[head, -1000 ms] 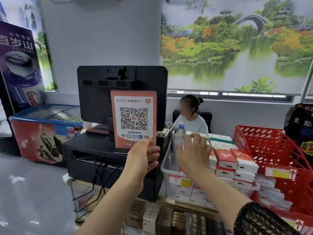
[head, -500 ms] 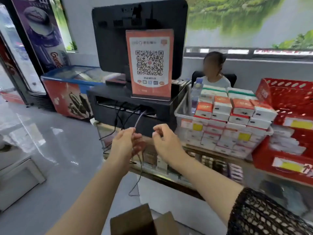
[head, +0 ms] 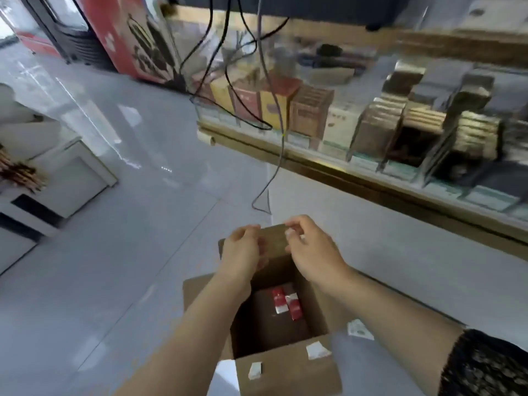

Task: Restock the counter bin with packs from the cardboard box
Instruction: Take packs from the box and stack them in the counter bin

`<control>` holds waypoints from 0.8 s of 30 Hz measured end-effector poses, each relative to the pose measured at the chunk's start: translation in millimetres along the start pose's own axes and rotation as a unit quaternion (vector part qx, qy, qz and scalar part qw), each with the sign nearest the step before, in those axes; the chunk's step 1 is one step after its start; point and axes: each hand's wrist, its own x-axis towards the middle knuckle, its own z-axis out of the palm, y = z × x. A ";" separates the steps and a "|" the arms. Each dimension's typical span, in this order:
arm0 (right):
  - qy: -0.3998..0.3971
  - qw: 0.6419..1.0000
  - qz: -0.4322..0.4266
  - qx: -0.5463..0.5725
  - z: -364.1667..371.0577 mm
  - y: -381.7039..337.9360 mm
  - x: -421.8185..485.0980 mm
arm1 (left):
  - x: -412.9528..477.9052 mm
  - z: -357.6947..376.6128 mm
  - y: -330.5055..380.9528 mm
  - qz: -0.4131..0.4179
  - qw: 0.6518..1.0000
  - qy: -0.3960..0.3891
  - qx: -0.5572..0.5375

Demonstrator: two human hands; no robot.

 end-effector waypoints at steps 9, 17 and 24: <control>-0.022 0.995 0.095 -0.002 112.2 154.8 56.7 | 128.2 13.0 -169.1 -0.099 0.993 0.001 0.059; -0.054 0.986 0.158 0.000 175.6 244.8 100.9 | 225.4 20.6 -280.4 -0.183 0.979 0.013 0.093; -0.060 0.975 0.213 -0.018 214.3 294.1 131.4 | 289.2 42.1 -357.6 -0.246 0.958 -0.010 0.147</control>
